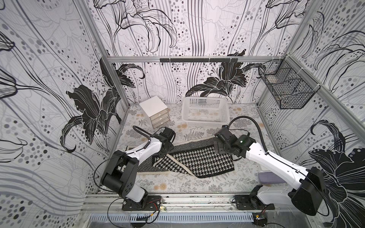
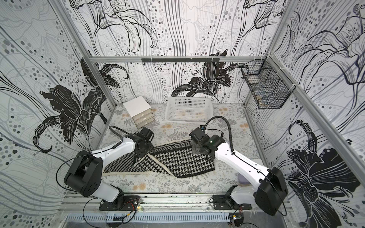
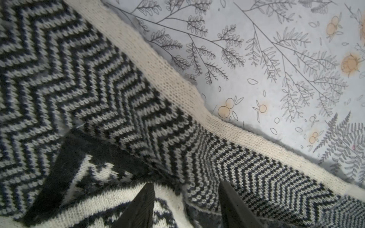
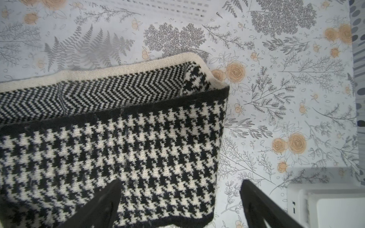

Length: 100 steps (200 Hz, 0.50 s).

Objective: Roll up the scarf and place it into the basket
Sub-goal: Flatten out the scarf at the center of the board.

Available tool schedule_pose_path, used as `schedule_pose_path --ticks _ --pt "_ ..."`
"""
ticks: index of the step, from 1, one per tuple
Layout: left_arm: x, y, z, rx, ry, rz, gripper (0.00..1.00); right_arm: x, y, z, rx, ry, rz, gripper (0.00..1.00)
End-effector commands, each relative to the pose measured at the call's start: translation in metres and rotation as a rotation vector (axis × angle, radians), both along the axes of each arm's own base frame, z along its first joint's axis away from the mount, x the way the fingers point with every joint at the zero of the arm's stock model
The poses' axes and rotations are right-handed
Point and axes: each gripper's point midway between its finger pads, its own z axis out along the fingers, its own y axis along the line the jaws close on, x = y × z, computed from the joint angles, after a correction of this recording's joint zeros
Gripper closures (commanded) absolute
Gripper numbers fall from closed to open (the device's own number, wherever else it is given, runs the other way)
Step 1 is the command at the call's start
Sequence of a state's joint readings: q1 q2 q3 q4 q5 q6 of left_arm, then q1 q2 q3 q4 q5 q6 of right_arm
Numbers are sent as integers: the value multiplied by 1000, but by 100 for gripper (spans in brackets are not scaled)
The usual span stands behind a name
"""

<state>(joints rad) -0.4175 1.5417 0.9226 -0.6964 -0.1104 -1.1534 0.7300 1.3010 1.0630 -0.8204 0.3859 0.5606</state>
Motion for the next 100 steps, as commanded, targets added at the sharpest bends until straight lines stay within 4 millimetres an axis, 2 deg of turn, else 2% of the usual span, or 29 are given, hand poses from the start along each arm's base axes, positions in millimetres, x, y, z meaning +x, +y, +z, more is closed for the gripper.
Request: schedule_pose_path --ticks 1,22,57,65,80,94,100 --pt "-8 6 -3 34 4 27 55 2 -8 0 -4 -12 -19 7" --pt "-12 8 -4 34 -2 41 68 4 -16 -9 -6 7 -41 9" --pt "-16 14 0 51 -16 54 77 9 -30 -23 -19 39 -76 11" --pt "-17 16 0 53 -18 60 82 10 -34 -26 -26 46 -84 11" --pt "-17 17 2 52 -32 63 81 11 -41 -34 -39 63 -100 11" --pt "-16 15 2 36 -49 60 68 13 -49 -43 -43 85 -119 12" --pt "-15 14 3 31 -55 55 66 13 -51 -47 -43 95 -126 12"
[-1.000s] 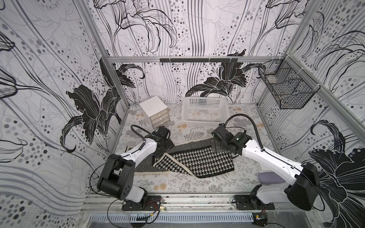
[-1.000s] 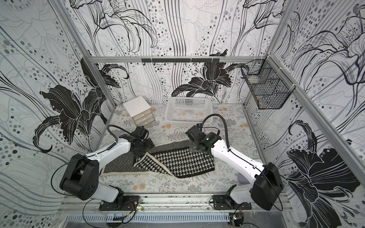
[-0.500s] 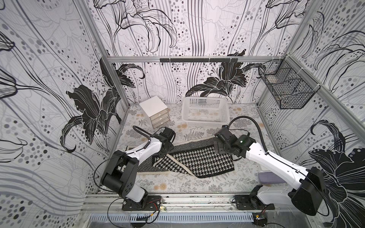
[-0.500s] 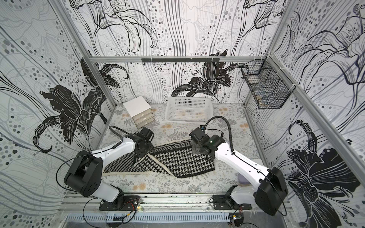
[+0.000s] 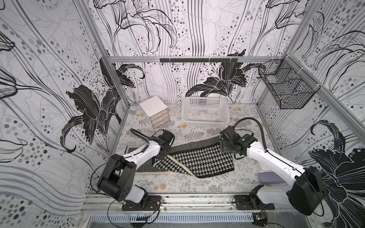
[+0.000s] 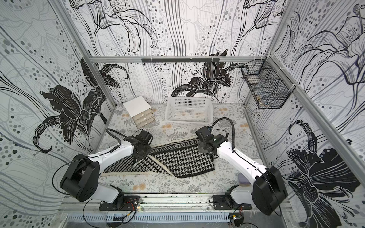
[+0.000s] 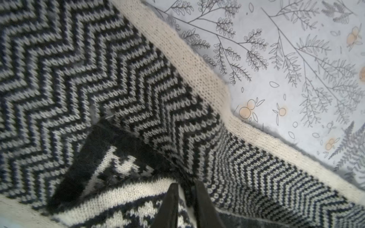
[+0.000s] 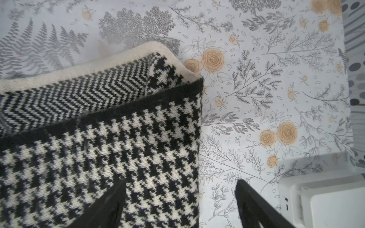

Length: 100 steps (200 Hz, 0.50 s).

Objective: Roll up the scarf and place it into the basket
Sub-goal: Flatten out the scarf at the center of the board.

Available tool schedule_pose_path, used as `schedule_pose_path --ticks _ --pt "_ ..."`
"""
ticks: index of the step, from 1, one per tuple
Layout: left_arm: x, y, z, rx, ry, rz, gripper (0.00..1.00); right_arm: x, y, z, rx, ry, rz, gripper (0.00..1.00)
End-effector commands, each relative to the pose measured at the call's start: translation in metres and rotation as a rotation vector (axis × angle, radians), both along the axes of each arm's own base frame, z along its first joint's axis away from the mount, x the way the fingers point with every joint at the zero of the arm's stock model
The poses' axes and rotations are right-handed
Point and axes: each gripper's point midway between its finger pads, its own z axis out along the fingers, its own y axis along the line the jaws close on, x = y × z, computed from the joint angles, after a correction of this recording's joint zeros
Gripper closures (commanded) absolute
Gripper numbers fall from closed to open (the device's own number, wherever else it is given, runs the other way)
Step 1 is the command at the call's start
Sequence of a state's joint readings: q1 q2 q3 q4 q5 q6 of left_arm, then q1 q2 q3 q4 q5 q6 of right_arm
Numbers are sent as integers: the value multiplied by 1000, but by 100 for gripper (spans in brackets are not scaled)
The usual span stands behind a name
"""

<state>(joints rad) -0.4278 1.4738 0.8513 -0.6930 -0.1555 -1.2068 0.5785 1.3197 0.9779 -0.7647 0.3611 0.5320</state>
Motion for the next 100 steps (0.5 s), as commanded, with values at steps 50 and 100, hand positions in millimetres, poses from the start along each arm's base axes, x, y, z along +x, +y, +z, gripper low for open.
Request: schedule_pose_path --ticks 50,100 --pt "4 -6 0 -20 -47 -18 83 1 -22 -39 -20 94 -37 14" --pt "-1 -5 14 -16 -82 -14 100 4 -32 -59 -23 143 -61 17"
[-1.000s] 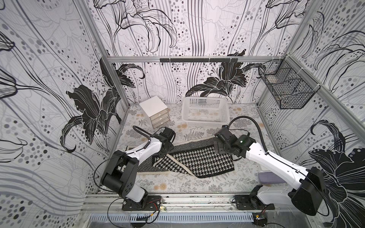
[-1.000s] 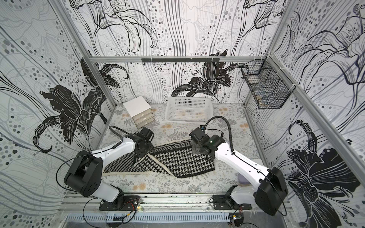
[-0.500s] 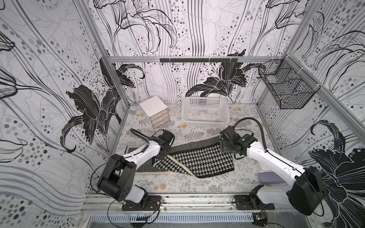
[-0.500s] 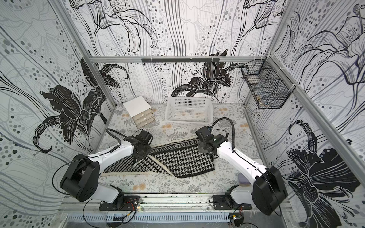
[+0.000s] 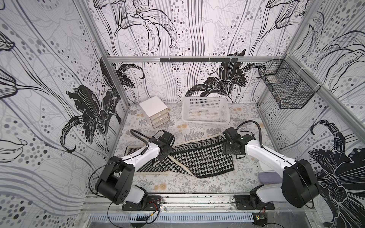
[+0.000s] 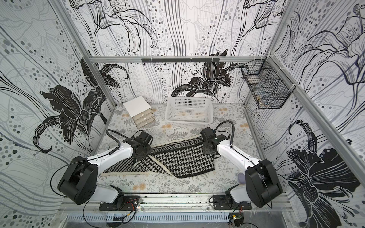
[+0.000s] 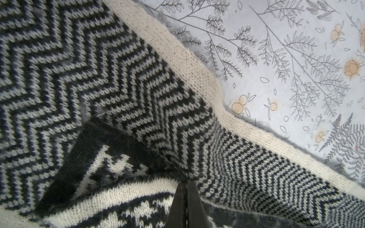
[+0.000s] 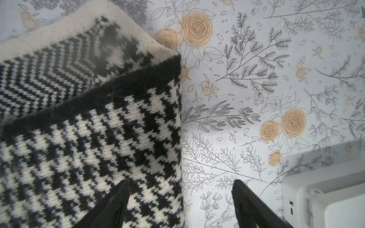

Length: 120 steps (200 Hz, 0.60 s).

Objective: Roll up the scarf and place it into the basket
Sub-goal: Flatten out the scarf at the center of the board.

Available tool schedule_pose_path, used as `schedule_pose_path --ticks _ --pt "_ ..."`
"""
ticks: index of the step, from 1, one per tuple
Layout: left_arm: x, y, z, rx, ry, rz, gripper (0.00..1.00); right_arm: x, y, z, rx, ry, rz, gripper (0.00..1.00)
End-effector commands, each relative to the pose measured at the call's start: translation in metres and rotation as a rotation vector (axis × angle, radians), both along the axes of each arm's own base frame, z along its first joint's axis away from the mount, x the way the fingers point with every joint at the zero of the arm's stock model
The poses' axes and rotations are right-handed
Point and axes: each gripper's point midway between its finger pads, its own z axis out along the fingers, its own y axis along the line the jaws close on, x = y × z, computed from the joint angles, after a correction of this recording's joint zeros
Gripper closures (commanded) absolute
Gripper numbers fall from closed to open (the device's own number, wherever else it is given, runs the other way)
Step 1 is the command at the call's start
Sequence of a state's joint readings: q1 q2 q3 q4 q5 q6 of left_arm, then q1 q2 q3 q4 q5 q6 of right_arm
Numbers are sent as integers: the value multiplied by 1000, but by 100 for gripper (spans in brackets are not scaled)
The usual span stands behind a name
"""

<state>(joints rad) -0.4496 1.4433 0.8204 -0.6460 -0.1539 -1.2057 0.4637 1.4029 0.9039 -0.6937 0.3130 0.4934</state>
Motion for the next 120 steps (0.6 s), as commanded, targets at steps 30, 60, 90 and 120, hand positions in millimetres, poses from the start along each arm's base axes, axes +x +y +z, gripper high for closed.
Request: schedule_pose_path --ticks 30,60,90,120 --pt "-18 17 35 38 -74 16 100 7 9 -33 63 110 47 16" --pt "-39 41 66 76 -149 35 100 14 19 -49 85 168 58 65" --pt "-45 57 95 86 -246 34 100 15 2 -56 103 188 -25 100" --pt "-27 62 119 98 -355 -45 100 21 -41 -33 79 110 -163 100"
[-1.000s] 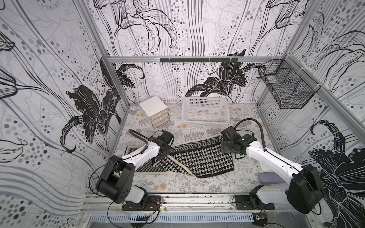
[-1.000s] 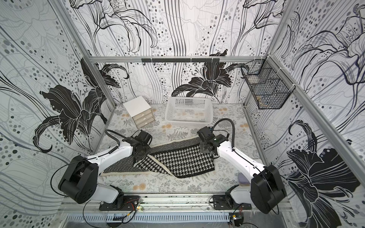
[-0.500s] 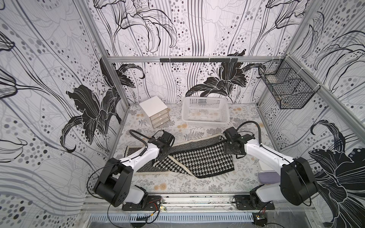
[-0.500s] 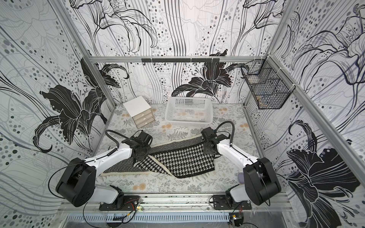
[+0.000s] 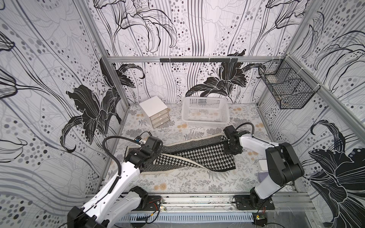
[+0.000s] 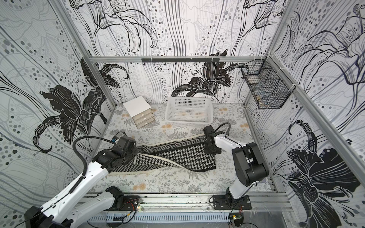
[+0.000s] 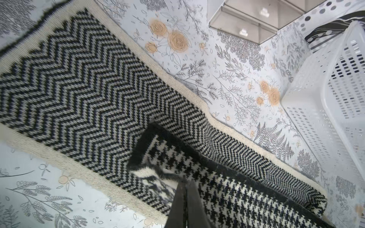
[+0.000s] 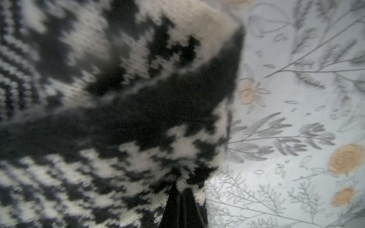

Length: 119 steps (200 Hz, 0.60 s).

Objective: Roll up the scarf and place it into the basket
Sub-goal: Flatten out the scarf at the center of the board.

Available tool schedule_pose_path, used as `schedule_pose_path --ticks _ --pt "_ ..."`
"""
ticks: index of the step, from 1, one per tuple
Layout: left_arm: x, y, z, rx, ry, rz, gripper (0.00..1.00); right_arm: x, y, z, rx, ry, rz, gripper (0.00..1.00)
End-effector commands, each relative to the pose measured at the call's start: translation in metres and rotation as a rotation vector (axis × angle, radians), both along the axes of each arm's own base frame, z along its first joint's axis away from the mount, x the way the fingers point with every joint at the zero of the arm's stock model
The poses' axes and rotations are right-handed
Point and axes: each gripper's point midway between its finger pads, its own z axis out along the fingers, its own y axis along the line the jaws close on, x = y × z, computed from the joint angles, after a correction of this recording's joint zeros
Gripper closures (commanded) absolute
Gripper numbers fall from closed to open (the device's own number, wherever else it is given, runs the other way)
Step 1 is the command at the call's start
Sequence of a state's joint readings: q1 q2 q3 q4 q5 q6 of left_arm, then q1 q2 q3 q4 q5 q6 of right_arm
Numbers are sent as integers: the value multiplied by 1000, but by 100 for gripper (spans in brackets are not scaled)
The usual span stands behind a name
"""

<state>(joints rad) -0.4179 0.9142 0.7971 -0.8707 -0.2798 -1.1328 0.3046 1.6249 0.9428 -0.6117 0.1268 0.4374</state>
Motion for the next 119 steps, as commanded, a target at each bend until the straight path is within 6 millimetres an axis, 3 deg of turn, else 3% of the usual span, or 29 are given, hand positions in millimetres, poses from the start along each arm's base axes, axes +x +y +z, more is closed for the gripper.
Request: schedule_pose_path --ticks 1,30,54,88,104,119 --pt "12 13 14 86 -62 -58 100 2 -33 21 -50 -52 -105 100" --pt "54 -1 59 71 -269 -183 100 3 -69 39 -130 -60 -173 100" --pt "83 -17 97 87 -382 -269 100 0 -70 41 -118 -48 -175 100" --pt "96 -16 103 148 -352 -298 100 -2 -55 54 -24 -93 -146 39" --pt "90 -3 117 203 -368 -271 100 -5 -53 69 -8 -112 -121 28" --pt "66 35 124 300 -316 -125 100 -6 -50 86 11 -146 -103 25"
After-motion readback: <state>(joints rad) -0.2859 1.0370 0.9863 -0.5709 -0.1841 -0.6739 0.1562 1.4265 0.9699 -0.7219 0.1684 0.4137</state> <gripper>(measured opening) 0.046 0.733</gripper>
